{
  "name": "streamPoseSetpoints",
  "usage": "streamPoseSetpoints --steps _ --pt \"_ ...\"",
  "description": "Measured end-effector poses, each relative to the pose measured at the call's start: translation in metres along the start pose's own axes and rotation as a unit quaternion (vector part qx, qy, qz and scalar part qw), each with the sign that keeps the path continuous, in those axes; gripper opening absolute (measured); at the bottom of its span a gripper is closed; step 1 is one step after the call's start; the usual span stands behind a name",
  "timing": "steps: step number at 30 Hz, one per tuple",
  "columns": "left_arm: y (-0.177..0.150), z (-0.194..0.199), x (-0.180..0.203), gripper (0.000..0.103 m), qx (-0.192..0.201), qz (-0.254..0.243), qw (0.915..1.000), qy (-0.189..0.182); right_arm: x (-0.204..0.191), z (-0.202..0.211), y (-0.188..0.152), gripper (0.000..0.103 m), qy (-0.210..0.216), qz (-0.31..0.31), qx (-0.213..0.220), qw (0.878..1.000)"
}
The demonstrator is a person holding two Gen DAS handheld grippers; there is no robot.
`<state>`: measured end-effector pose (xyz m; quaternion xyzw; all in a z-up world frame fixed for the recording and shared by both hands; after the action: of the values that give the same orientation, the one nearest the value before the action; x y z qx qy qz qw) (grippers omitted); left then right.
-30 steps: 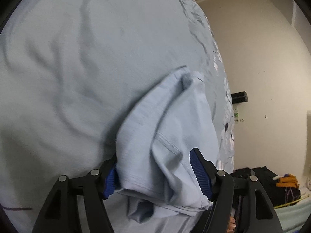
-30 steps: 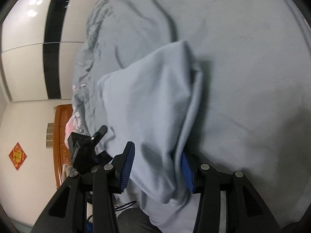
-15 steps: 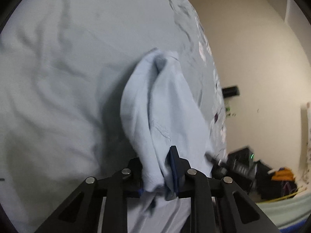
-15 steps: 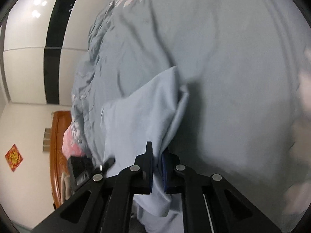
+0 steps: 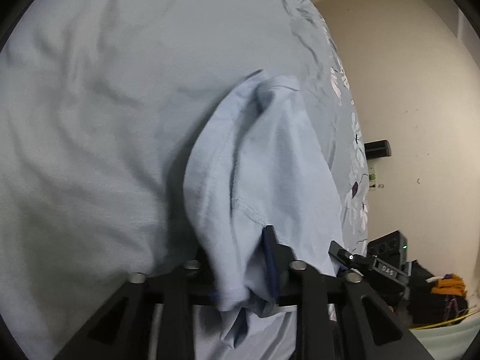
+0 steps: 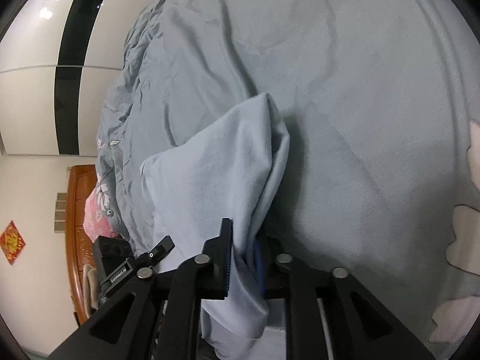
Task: Fold clothes
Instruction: 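Lift the folded shirt with both grippers and carry it toward the beige cushion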
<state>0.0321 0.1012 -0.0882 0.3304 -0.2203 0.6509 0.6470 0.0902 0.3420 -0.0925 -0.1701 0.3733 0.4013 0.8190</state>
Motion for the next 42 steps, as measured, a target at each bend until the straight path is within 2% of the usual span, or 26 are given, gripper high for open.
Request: streamPoseSetpoints --steps 5,11,22,28,33,39,42 --pt "-0.005 0.029 0.025 0.014 0.022 -0.024 0.9995 0.000 -0.028 0.029 -0.010 0.007 -0.004 0.052 0.010 0.999" --pt "-0.026 0.083 0.045 0.014 0.056 -0.048 0.9970 -0.023 -0.058 0.076 -0.032 0.007 0.006 0.101 0.030 0.994" --pt "-0.062 0.164 0.074 0.014 0.130 -0.073 0.9873 -0.054 -0.143 0.125 -0.078 0.007 0.034 0.211 0.057 0.975" --pt "-0.065 0.224 0.079 0.014 0.178 -0.083 0.9789 -0.055 -0.198 0.121 -0.097 0.007 0.058 0.261 0.052 0.962" --pt "-0.059 0.283 0.077 0.014 0.225 -0.101 0.9684 -0.037 -0.249 0.106 -0.111 0.007 0.085 0.294 0.038 0.951" --pt "-0.056 0.362 0.056 0.014 0.287 -0.096 0.9529 -0.018 -0.334 0.073 -0.144 0.007 0.118 0.354 0.007 0.928" --pt "-0.055 0.409 0.043 0.014 0.317 -0.100 0.9432 0.005 -0.380 0.054 -0.164 0.007 0.138 0.383 -0.013 0.913"
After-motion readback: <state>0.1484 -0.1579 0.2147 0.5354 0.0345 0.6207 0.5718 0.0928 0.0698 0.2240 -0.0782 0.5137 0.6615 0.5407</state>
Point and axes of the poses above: each gripper's, at about its wrist camera, not at the fingertips, and z roughly against the way its jaws point, x to its right, y to its top, the point moved 6 cm from there along -z, roughly the way its jaws point, and after that the axes turned 2 degrees about -z, right-handed, at the moved point
